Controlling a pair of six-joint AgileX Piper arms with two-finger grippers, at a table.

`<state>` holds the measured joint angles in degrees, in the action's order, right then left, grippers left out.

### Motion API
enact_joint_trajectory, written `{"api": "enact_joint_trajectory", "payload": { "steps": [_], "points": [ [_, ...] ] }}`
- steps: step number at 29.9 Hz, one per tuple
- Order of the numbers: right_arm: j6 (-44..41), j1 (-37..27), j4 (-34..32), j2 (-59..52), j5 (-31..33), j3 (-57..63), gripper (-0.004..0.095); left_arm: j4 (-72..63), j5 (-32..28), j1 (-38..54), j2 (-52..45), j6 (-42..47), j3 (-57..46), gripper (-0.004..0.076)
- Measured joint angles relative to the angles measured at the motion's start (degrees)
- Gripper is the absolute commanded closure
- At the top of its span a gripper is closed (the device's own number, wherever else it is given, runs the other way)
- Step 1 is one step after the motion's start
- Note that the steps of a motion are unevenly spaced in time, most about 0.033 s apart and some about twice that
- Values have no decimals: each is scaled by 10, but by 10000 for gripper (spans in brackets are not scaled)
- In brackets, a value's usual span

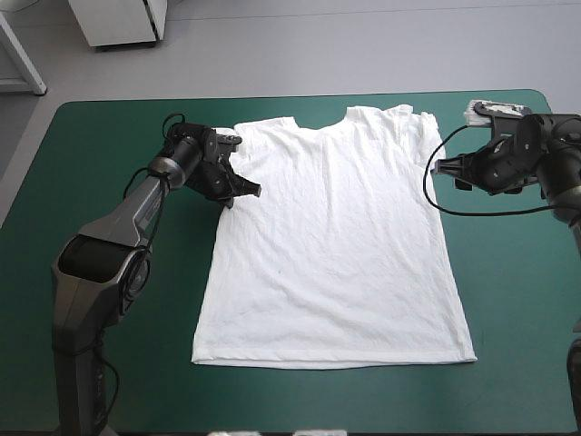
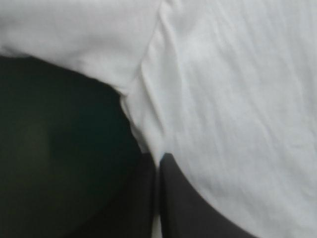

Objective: Fold the cloth

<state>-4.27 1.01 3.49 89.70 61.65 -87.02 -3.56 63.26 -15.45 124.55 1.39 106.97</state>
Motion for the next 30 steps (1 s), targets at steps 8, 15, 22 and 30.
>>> {"api": "enact_joint_trajectory", "payload": {
  "steps": [8,15,22,30],
  "points": [
    [10,0,14,113,37,-89,391,-13,0,1,0,-14,0,731],
    [12,7,9,209,39,-161,391,-17,0,1,0,-14,0,731],
    [8,30,-7,280,36,-176,391,-21,-1,1,0,-14,0,734],
    [-6,32,-24,329,10,-177,395,-23,-4,1,0,-14,0,734]
  ]
}}
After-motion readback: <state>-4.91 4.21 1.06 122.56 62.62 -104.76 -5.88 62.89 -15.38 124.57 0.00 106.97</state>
